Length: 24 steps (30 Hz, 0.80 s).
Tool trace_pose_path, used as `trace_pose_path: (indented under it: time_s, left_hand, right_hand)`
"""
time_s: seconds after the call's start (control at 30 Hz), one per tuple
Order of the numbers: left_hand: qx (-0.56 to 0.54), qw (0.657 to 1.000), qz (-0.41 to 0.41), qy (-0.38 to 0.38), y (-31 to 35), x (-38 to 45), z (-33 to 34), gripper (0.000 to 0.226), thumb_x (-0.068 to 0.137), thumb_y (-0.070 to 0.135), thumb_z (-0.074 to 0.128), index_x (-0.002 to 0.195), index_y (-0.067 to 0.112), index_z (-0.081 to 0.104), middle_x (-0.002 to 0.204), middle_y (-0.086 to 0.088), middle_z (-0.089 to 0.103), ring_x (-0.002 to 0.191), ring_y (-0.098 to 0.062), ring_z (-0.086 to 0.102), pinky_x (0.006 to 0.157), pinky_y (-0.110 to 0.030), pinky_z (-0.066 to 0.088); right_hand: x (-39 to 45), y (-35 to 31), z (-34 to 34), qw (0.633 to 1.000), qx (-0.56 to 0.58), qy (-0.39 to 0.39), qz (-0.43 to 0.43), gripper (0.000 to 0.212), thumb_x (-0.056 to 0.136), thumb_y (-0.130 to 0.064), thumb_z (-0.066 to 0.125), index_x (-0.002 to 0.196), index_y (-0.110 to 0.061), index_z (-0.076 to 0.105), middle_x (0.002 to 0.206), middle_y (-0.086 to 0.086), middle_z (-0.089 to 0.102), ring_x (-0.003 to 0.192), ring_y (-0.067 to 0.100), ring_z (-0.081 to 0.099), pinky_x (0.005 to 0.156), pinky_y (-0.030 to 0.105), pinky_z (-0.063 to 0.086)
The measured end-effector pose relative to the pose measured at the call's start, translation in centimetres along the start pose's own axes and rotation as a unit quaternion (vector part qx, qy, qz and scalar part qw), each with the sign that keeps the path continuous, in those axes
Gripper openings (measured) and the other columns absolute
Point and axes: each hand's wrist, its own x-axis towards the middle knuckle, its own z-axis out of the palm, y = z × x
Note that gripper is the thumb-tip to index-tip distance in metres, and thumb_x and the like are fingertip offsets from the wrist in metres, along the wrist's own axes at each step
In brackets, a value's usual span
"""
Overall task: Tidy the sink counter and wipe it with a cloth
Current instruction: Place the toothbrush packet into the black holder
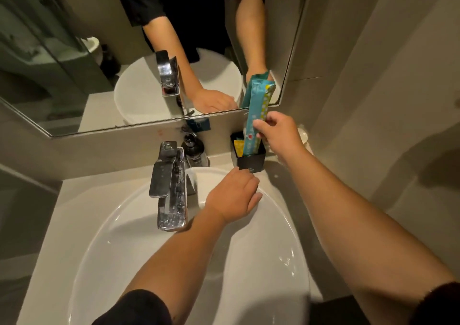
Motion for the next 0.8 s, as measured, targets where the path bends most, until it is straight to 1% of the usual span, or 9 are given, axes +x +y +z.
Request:
trace_pose_path:
  time_s: [0.07, 0.1, 0.2, 0.3, 0.43, 0.53, 0.6, 0.73, 0.8]
  left_hand:
    - [-0.001, 1.0, 0.001, 0.001, 0.0, 0.1, -0.1, 0.032, 0.096, 0.038, 0.037, 0.092, 0.012, 0.056, 0.094, -0.008, 0.059, 0.089, -0.027, 0.048, 0.088, -0.041, 0.039]
    - [-0.004, 1.0, 0.001, 0.001, 0.1, 0.1, -0.1, 0.032, 0.096, 0.038, 0.037, 0.092, 0.013, 0.056, 0.094, -0.008, 0.059, 0.088, -0.026, 0.048, 0.087, -0.041, 0.039]
    - [-0.009, 1.0, -0.002, 0.006, 0.1, 0.1, -0.1, 0.033, 0.095, 0.039, 0.037, 0.093, 0.013, 0.056, 0.095, -0.007, 0.06, 0.089, -0.026, 0.048, 0.088, -0.041, 0.039]
    - [-0.012, 1.0, -0.005, 0.001, 0.2, 0.0, -0.2, 0.038, 0.096, 0.041, 0.034, 0.098, 0.012, 0.059, 0.099, -0.008, 0.062, 0.095, -0.026, 0.05, 0.093, -0.042, 0.039]
    - [-0.01, 1.0, -0.003, 0.001, 0.2, -0.3, 0.0, 0.04, 0.097, 0.04, 0.034, 0.106, 0.01, 0.059, 0.108, -0.009, 0.062, 0.106, -0.028, 0.051, 0.101, -0.043, 0.037]
    - [-0.004, 1.0, -0.005, 0.008, -0.1, -0.5, 0.2, 0.039, 0.098, 0.039, 0.036, 0.107, 0.01, 0.059, 0.109, -0.01, 0.062, 0.109, -0.029, 0.05, 0.103, -0.042, 0.035]
    - [-0.006, 1.0, -0.004, 0.007, -0.1, -0.4, 0.0, 0.038, 0.098, 0.038, 0.037, 0.109, 0.009, 0.059, 0.111, -0.011, 0.063, 0.11, -0.029, 0.05, 0.102, -0.041, 0.035]
    - [-0.028, 0.999, -0.045, 0.012, 0.7, -0.9, -0.6, 0.045, 0.098, 0.038, 0.042, 0.129, 0.007, 0.053, 0.131, -0.014, 0.058, 0.124, -0.03, 0.048, 0.111, -0.043, 0.031]
    - [-0.027, 0.994, -0.095, 0.039, 1.7, -1.2, -1.5, 0.044, 0.097, 0.035, 0.046, 0.128, 0.006, 0.054, 0.129, -0.014, 0.059, 0.121, -0.031, 0.05, 0.11, -0.041, 0.031]
  right_hand:
    - [0.2, 1.0, 0.3, 0.999, -0.039, -0.011, 0.003, 0.017, 0.081, -0.02, 0.068, 0.066, -0.022, 0.061, 0.057, -0.008, 0.061, 0.047, 0.001, 0.052, 0.046, 0.017, 0.041]
    - [0.2, 1.6, 0.4, 0.997, -0.07, -0.022, 0.009, 0.015, 0.083, -0.02, 0.068, 0.068, -0.02, 0.063, 0.06, -0.005, 0.062, 0.05, 0.002, 0.053, 0.048, 0.019, 0.043]
    - [0.3, 3.1, 0.5, 0.984, -0.169, -0.053, 0.025, 0.016, 0.085, -0.026, 0.068, 0.078, -0.012, 0.068, 0.08, 0.006, 0.07, 0.07, 0.018, 0.061, 0.066, 0.035, 0.051]
    - [0.9, 3.7, 0.5, 0.974, -0.223, -0.043, 0.021, 0.019, 0.085, -0.032, 0.068, 0.081, -0.013, 0.068, 0.098, 0.012, 0.066, 0.082, 0.026, 0.064, 0.075, 0.04, 0.054]
    - [1.2, 3.9, 0.1, 0.971, -0.236, -0.04, 0.005, 0.024, 0.083, -0.035, 0.071, 0.098, -0.017, 0.068, 0.105, 0.009, 0.06, 0.086, 0.021, 0.061, 0.078, 0.038, 0.053]
    - [0.5, 3.9, -0.3, 0.979, -0.202, -0.026, -0.001, 0.035, 0.081, -0.034, 0.071, 0.112, -0.018, 0.065, 0.108, 0.006, 0.058, 0.091, 0.018, 0.06, 0.081, 0.035, 0.052]
    - [-0.3, 3.8, -1.1, 0.977, -0.211, -0.006, -0.016, 0.04, 0.084, -0.034, 0.068, 0.118, -0.015, 0.063, 0.113, 0.004, 0.059, 0.097, 0.016, 0.058, 0.085, 0.032, 0.049]
    - [-3.5, 4.1, -3.6, 0.941, -0.328, 0.012, -0.076, 0.04, 0.088, -0.033, 0.059, 0.124, -0.014, 0.06, 0.129, 0.006, 0.057, 0.117, 0.025, 0.052, 0.094, 0.034, 0.042]
    - [-5.3, 4.1, -4.9, 0.915, -0.388, -0.001, -0.11, 0.043, 0.088, -0.031, 0.057, 0.127, -0.013, 0.057, 0.133, 0.008, 0.056, 0.122, 0.029, 0.048, 0.098, 0.036, 0.039]
